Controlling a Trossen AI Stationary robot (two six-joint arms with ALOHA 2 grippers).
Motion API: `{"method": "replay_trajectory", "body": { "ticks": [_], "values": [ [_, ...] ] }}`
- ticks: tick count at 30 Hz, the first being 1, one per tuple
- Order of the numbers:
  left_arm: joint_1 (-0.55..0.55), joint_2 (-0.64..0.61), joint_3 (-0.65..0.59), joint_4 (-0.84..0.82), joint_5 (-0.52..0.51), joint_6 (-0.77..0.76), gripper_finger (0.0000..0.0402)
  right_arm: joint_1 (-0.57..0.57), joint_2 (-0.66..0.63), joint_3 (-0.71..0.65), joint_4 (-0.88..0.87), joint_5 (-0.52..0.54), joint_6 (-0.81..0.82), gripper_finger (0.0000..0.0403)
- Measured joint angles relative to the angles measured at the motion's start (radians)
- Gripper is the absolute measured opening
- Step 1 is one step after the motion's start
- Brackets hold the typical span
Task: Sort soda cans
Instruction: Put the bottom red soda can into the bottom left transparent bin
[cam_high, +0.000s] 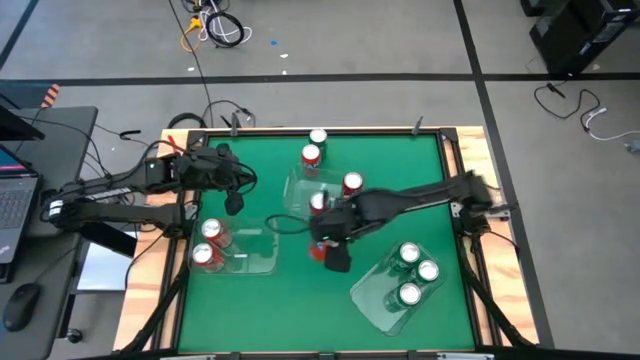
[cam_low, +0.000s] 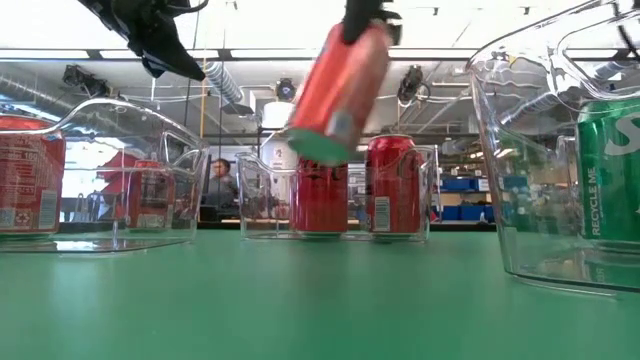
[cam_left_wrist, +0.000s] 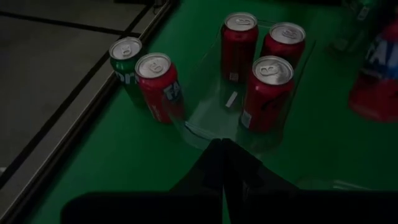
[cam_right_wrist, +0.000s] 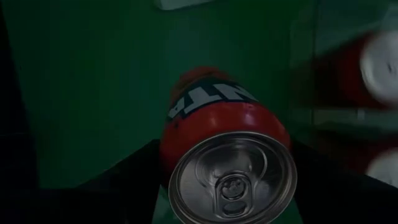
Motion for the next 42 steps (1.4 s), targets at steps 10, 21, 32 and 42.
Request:
{"method": "replay_trajectory", "body": {
  "ticks": [10,21,32,42],
  "values": [
    [0.000,0.000,0.000,-0.048,0.000,0.000,0.0002,-0.013,0.349,0.429,-0.184,0.029,-0.193,0.0282],
    [0.000,0.000,0.000,-0.054,0.009,-0.001,0.0002,-0.031,0.412,0.397,-0.161,0.012,-0.234,0.0282],
    [0.000,0.000,0.000,-0.054,0.046,0.004,0.0002,-0.031,0.417,0.389,-0.107,0.012,-0.247,0.0373],
    [0.000,0.000,0.000,-0.047,0.046,0.004,0.0002,-0.023,0.417,0.421,-0.098,0.006,-0.257,0.0339]
  ]
}}
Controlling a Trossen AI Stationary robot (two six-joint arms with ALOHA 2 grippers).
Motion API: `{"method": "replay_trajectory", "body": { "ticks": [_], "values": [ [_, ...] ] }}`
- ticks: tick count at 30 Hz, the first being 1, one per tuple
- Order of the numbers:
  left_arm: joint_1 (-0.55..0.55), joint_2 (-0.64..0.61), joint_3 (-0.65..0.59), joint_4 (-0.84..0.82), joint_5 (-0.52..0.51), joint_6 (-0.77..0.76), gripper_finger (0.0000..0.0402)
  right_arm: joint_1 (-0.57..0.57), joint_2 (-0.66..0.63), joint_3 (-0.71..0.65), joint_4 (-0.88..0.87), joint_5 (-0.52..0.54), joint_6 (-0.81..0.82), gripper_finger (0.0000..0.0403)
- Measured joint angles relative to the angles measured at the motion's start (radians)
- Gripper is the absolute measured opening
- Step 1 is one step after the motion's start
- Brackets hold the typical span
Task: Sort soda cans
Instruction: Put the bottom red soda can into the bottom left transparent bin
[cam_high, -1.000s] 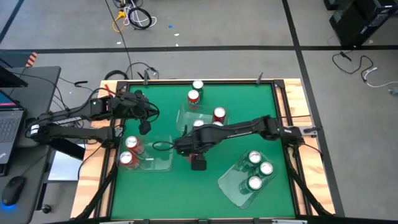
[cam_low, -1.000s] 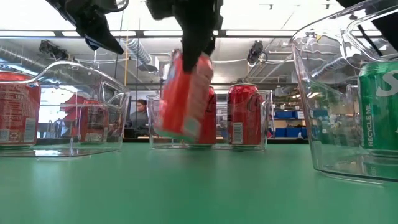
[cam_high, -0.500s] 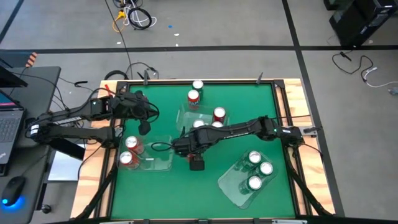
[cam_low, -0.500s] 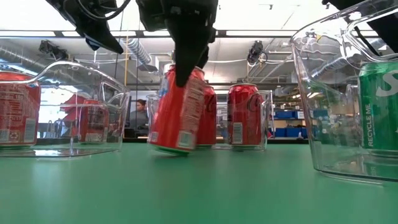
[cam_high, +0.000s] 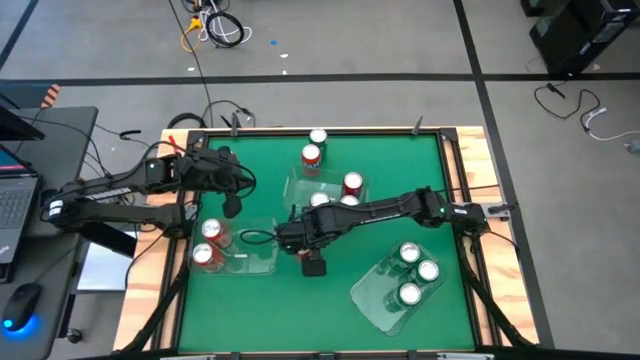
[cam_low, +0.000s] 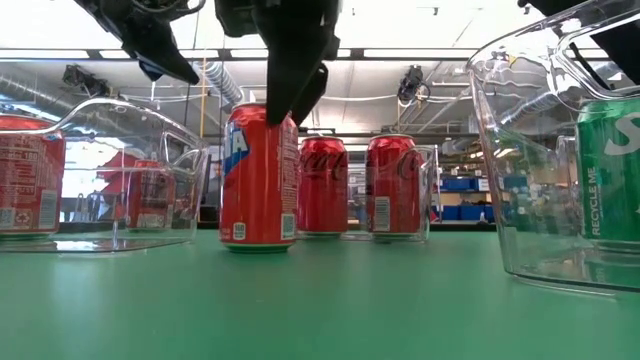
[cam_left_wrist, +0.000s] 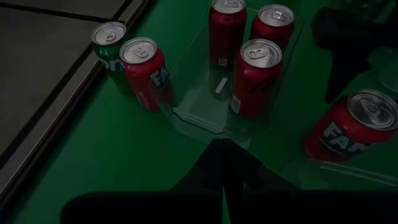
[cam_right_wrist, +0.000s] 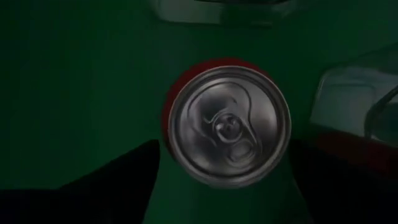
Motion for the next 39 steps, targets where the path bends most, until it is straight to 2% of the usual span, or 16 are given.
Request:
{"method": "replay_trajectory", "body": {
  "ticks": [5,9,13,16,21,23,24,29,34,39],
  "values": [
    [0.000,0.000,0.000,0.017,0.000,0.000,0.0002,0.015,-0.041,0.004,-0.043,0.020,0.007,0.0325],
    [0.000,0.000,0.000,0.037,0.000,0.000,0.0002,0.034,-0.104,0.005,-0.124,0.144,0.050,0.0299],
    [0.000,0.001,0.000,0.038,0.000,-0.003,0.0002,0.052,-0.157,0.005,-0.183,0.298,0.068,0.0252],
    [0.000,0.002,0.000,0.038,0.019,-0.021,0.0002,0.052,-0.174,-0.050,-0.143,0.335,0.064,0.0199],
    [-0.008,0.006,0.000,0.023,0.055,-0.022,0.0002,0.038,-0.198,-0.265,0.047,0.340,0.019,0.0075],
    [-0.016,0.018,0.018,-0.009,0.055,-0.017,0.0002,0.036,-0.233,-0.342,0.105,0.369,0.015,0.0025],
    [-0.022,0.029,0.033,-0.022,0.053,-0.008,0.0002,0.038,-0.257,-0.375,0.119,0.395,0.019,0.0013],
    [-0.060,0.115,0.121,-0.071,0.036,0.002,0.0002,0.055,-0.437,-0.585,0.322,0.499,0.058,0.0015],
    [-0.111,0.260,0.238,-0.168,0.035,0.004,0.0002,0.074,-0.656,-0.927,0.725,0.538,0.009,0.0003],
    [-0.180,0.433,0.407,-0.307,0.035,-0.002,0.0002,0.079,-0.804,-1.232,1.110,0.554,-0.040,0.0001]
  ]
}}
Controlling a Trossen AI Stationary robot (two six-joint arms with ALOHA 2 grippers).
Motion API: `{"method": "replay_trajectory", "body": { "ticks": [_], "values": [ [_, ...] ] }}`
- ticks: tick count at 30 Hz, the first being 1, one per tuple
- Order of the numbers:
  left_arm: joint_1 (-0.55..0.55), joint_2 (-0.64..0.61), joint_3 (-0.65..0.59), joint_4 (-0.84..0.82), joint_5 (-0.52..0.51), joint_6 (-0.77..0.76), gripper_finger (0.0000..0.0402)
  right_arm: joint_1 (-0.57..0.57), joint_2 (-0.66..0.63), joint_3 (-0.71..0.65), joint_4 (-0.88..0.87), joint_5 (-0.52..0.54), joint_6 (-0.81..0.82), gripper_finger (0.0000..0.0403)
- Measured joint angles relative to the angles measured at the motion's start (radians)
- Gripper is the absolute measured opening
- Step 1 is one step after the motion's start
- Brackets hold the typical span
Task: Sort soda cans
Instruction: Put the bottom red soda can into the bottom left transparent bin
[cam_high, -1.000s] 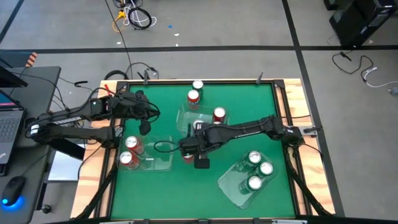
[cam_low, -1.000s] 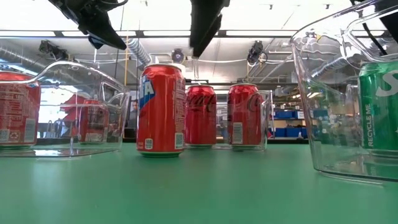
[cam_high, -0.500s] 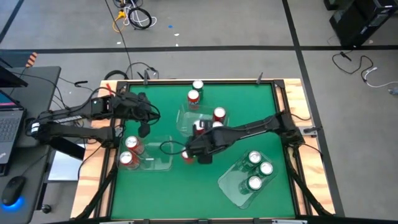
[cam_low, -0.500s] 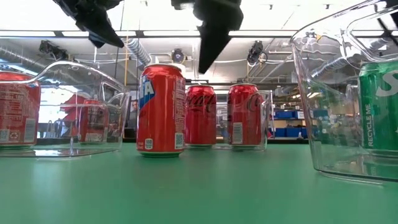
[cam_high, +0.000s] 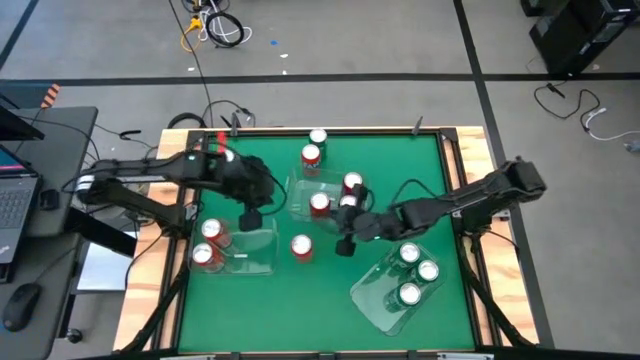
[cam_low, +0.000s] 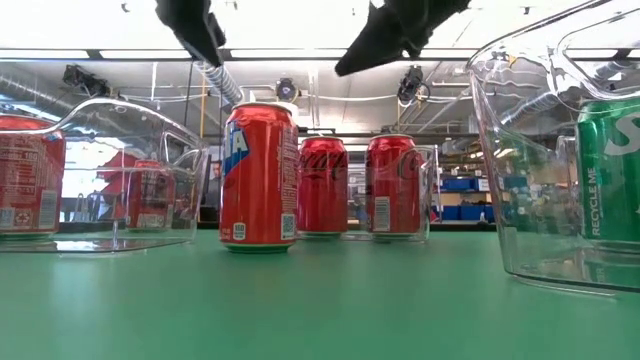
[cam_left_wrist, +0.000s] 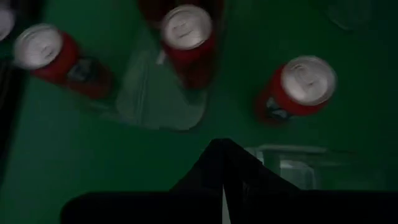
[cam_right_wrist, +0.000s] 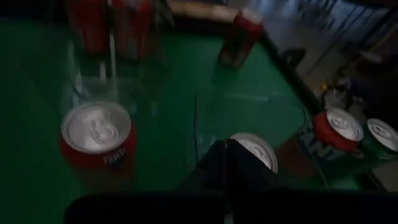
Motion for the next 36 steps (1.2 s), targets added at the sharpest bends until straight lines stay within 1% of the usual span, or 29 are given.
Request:
{"method": "replay_trajectory", "body": {
  "ticks": [2,5,8,11,14,17,20,22,24,26,29,31,36],
  "values": [
    [-0.030,0.071,0.071,-0.040,-0.001,-0.001,0.0002,0.005,-0.042,-0.078,0.116,0.002,-0.006,0.0001],
    [-0.075,0.172,0.183,-0.101,-0.001,-0.003,0.0002,0.016,-0.095,-0.156,0.197,0.008,-0.007,0.0001],
    [-0.120,0.269,0.292,-0.220,-0.001,-0.016,0.0006,0.030,-0.133,-0.198,0.210,0.036,-0.007,0.0000],
    [-0.161,0.368,0.386,-0.343,-0.001,-0.025,0.0031,0.042,-0.158,-0.224,0.214,0.052,-0.021,0.0001],
    [-0.198,0.458,0.459,-0.428,-0.002,-0.060,0.0077,0.051,-0.161,-0.234,0.208,0.051,-0.025,0.0000],
    [-0.233,0.536,0.505,-0.474,-0.002,-0.077,0.0139,0.058,-0.162,-0.239,0.212,0.051,-0.032,0.0000],
    [-0.263,0.600,0.543,-0.484,-0.007,-0.076,0.0205,0.063,-0.162,-0.244,0.207,0.051,-0.033,0.0000],
    [-0.278,0.636,0.566,-0.483,-0.032,-0.076,0.0247,0.064,-0.162,-0.244,0.210,0.051,-0.037,0.0000],
    [-0.286,0.670,0.592,-0.492,-0.056,-0.076,0.0281,0.064,-0.162,-0.244,0.208,0.050,-0.039,0.0000],
    [-0.290,0.697,0.622,-0.513,-0.053,-0.069,0.0304,0.064,-0.162,-0.244,0.208,0.049,-0.040,0.0000],
    [-0.290,0.712,0.643,-0.506,-0.038,-0.052,0.0319,0.064,-0.162,-0.244,0.207,0.048,-0.040,0.0000],
    [-0.284,0.713,0.645,-0.477,-0.024,-0.051,0.0319,0.064,-0.162,-0.244,0.208,0.047,-0.038,0.0000],
    [-0.246,0.713,0.638,-0.408,0.056,-0.052,0.0316,0.078,-0.162,-0.244,0.205,0.046,-0.034,0.0000]
  ]
}}
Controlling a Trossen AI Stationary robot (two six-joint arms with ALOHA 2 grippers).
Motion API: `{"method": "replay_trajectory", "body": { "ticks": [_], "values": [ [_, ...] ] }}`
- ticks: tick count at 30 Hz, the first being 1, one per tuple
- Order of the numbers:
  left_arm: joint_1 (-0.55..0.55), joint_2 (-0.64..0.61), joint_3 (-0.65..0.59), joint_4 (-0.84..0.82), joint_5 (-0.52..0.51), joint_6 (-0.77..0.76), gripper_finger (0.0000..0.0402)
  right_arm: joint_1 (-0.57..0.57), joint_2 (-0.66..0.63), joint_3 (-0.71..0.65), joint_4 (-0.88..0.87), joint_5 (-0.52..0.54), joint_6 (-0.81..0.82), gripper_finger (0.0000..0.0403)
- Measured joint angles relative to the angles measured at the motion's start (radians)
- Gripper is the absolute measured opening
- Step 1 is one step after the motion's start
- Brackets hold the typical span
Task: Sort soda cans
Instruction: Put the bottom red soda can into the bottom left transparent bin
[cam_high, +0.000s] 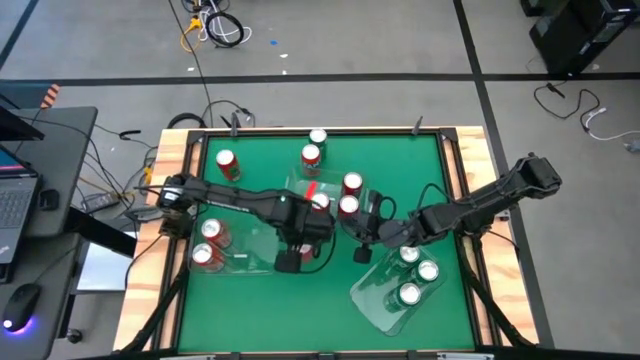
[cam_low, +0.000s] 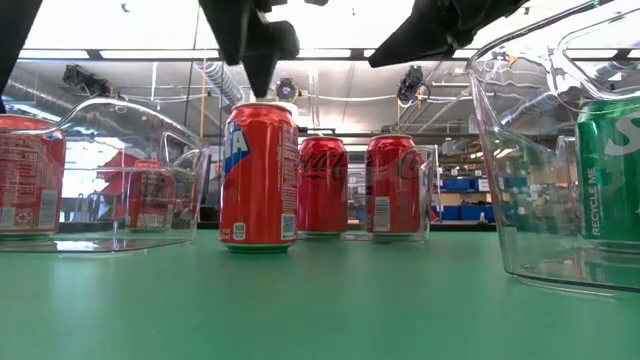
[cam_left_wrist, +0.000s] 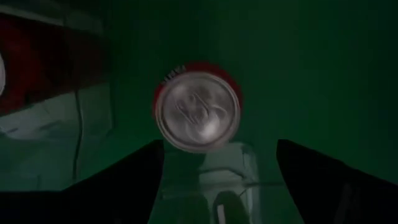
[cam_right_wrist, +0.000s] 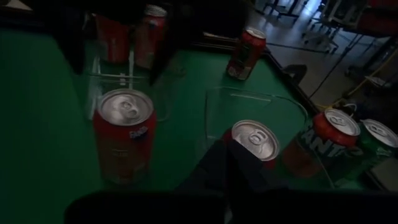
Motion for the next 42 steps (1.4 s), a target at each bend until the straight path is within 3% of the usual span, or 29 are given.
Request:
{"method": "replay_trajectory", "body": {
  "ticks": [11,18,42],
  "values": [
    [0.056,0.000,-0.019,0.071,0.101,0.021,0.0315,0.044,0.000,0.000,-0.011,0.000,0.001,0.0000],
    [0.056,0.001,-0.089,0.098,0.098,0.035,0.0315,0.056,0.000,0.000,-0.011,-0.001,0.002,0.0000],
    [0.062,0.001,-0.114,0.150,0.101,0.034,0.0315,0.057,0.000,0.000,-0.021,-0.001,0.013,0.0000]
  ]
}}
